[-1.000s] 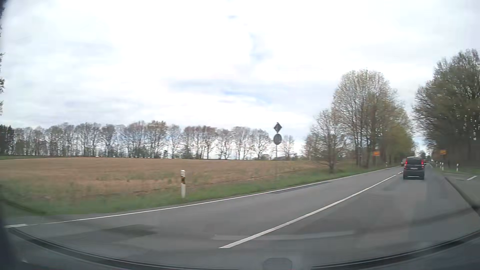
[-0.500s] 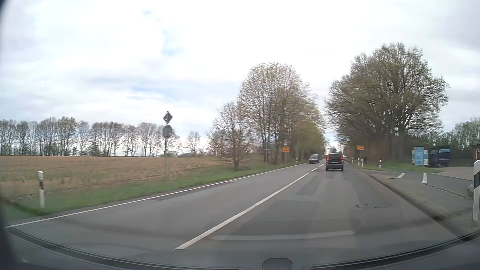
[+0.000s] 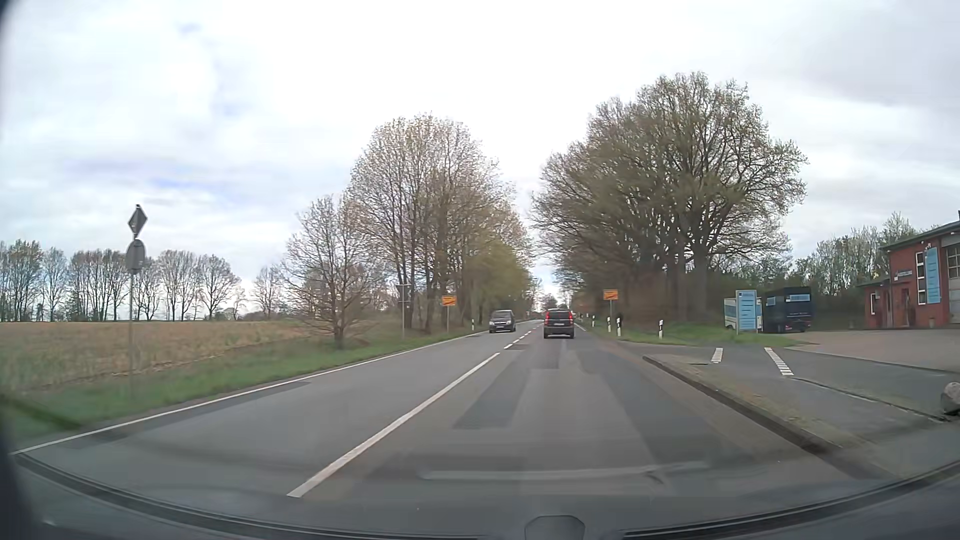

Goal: Follow the waypoints while adhering to traffic rules and regulations

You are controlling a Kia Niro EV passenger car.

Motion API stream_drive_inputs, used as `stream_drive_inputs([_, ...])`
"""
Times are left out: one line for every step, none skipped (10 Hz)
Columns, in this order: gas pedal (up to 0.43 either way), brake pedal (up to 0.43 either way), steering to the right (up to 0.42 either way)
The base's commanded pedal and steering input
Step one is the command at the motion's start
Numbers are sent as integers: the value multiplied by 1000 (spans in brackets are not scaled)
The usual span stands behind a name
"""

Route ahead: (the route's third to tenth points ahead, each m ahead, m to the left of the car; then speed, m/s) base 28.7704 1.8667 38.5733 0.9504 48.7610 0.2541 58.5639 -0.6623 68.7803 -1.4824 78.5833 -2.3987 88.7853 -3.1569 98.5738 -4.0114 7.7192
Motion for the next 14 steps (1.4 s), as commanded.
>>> stream_drive_inputs([449, 0, 81])
stream_drive_inputs([449, 0, 58])
stream_drive_inputs([449, 0, 38])
stream_drive_inputs([449, 0, 21])
stream_drive_inputs([449, 0, 6])
stream_drive_inputs([449, 0, 4])
stream_drive_inputs([449, 0, 5])
stream_drive_inputs([449, 0, 5])
stream_drive_inputs([441, 0, 4])
stream_drive_inputs([441, 0, 5])
stream_drive_inputs([441, 0, 5])
stream_drive_inputs([441, 0, 4])
stream_drive_inputs([429, 0, 4])
stream_drive_inputs([429, 0, 5])
